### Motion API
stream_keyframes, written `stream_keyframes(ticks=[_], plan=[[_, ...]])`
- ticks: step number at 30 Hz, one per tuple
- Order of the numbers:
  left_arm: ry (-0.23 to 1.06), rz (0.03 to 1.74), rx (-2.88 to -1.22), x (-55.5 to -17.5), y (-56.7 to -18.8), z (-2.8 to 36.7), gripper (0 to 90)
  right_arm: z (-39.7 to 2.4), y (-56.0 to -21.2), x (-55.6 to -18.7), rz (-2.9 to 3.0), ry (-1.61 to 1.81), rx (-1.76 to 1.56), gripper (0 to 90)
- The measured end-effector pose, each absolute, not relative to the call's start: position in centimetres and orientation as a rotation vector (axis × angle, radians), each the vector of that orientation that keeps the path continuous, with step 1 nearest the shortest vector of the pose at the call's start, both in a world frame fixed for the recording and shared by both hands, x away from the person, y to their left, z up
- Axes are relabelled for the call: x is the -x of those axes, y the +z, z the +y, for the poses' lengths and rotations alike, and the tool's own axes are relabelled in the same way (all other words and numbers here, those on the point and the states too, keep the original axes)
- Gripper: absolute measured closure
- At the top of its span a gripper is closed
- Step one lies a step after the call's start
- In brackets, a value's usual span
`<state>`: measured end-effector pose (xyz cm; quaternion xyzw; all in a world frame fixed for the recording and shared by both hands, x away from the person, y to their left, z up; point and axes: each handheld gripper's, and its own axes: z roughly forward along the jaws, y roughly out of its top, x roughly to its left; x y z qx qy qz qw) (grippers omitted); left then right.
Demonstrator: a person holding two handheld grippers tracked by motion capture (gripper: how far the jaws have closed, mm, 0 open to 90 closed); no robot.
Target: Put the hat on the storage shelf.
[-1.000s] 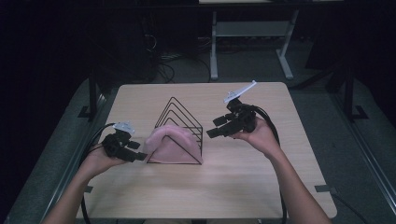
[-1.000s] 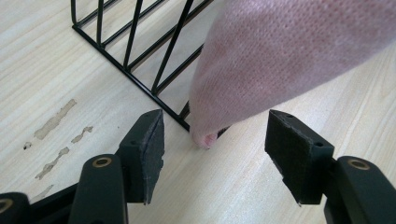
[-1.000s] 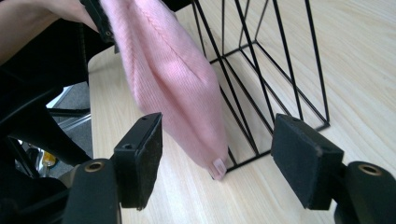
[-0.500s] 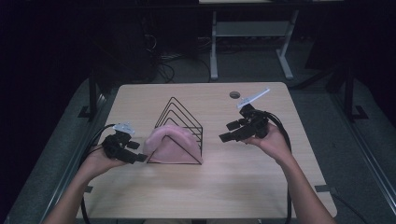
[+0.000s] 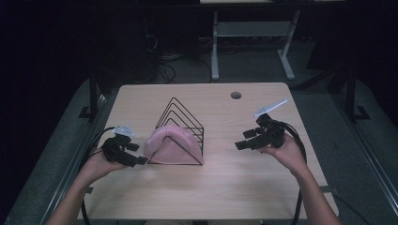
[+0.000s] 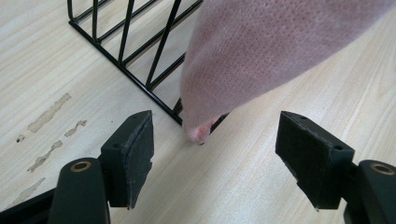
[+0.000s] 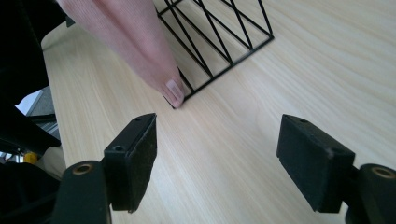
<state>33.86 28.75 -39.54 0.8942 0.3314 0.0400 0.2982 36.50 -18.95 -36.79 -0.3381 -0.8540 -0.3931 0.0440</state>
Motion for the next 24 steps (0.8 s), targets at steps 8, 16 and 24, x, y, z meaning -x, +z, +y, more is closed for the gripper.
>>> stream_keyframes(ticks=[8,16,24], plan=[[0.108,0.874,-2.379,-33.6,-39.7,28.9,28.1,-20.6,-38.3,-35.6,-2.615,-1.187,1.087,28.1],[0.108,0.886,-2.368,-33.1,-40.1,29.0,28.1,-22.1,-39.7,-34.6,-2.588,-1.168,1.137,27.7],[0.124,0.897,-2.343,-32.7,-40.4,29.1,28.1,-24.0,-40.7,-33.5,-2.565,-1.159,1.205,26.6]])
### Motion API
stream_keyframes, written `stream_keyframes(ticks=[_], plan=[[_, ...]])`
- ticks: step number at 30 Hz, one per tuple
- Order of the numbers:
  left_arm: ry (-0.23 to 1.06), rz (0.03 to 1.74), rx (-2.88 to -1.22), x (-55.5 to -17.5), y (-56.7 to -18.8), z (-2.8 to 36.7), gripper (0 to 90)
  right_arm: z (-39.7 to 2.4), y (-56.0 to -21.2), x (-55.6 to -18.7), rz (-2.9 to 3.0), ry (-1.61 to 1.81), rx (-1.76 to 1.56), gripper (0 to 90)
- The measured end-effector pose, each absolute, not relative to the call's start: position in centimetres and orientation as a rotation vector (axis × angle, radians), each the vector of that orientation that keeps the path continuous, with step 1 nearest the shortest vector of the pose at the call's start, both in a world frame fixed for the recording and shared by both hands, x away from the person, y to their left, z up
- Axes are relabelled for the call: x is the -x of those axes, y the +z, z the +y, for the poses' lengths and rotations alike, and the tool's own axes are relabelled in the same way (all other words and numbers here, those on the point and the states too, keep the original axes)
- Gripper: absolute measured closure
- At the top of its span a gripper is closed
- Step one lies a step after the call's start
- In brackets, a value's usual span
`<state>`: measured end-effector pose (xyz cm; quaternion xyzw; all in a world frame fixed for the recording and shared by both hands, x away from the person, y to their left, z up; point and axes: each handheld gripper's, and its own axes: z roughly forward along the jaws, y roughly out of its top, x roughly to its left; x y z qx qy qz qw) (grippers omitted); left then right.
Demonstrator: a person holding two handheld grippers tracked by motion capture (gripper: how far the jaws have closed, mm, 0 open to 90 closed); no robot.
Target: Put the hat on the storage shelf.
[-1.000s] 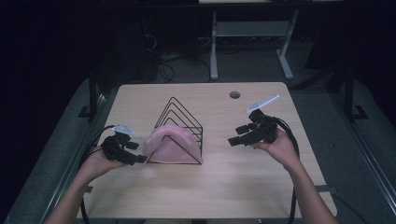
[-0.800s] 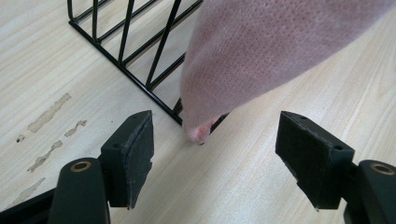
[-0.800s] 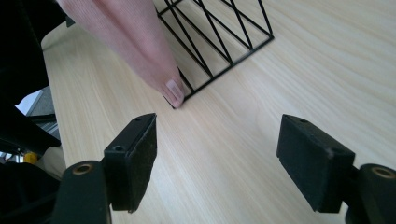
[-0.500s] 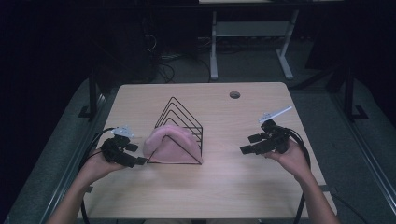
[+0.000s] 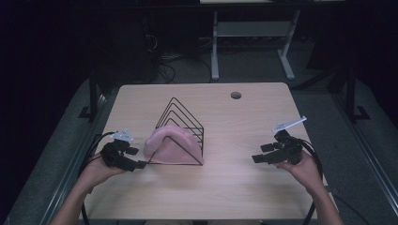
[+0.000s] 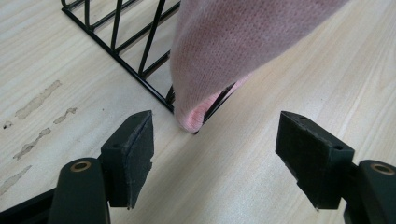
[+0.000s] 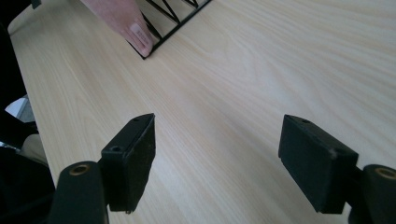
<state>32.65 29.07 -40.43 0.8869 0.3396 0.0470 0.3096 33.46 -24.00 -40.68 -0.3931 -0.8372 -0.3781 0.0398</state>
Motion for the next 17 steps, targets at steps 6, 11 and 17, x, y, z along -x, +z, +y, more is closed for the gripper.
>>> stream_keyframes(ticks=[6,11,17], plan=[[0.129,0.894,-2.339,-32.4,-40.5,29.3,28.1,-25.0,-41.4,-32.0,-2.575,-1.144,1.242,26.6],[0.142,0.924,-2.337,-31.9,-40.8,29.1,28.3,-25.7,-42.4,-30.8,-2.568,-1.135,1.271,26.1],[0.168,0.963,-2.263,-30.4,-41.3,29.3,28.4,-25.9,-43.5,-28.7,-2.55,-1.19,1.283,25.4]])
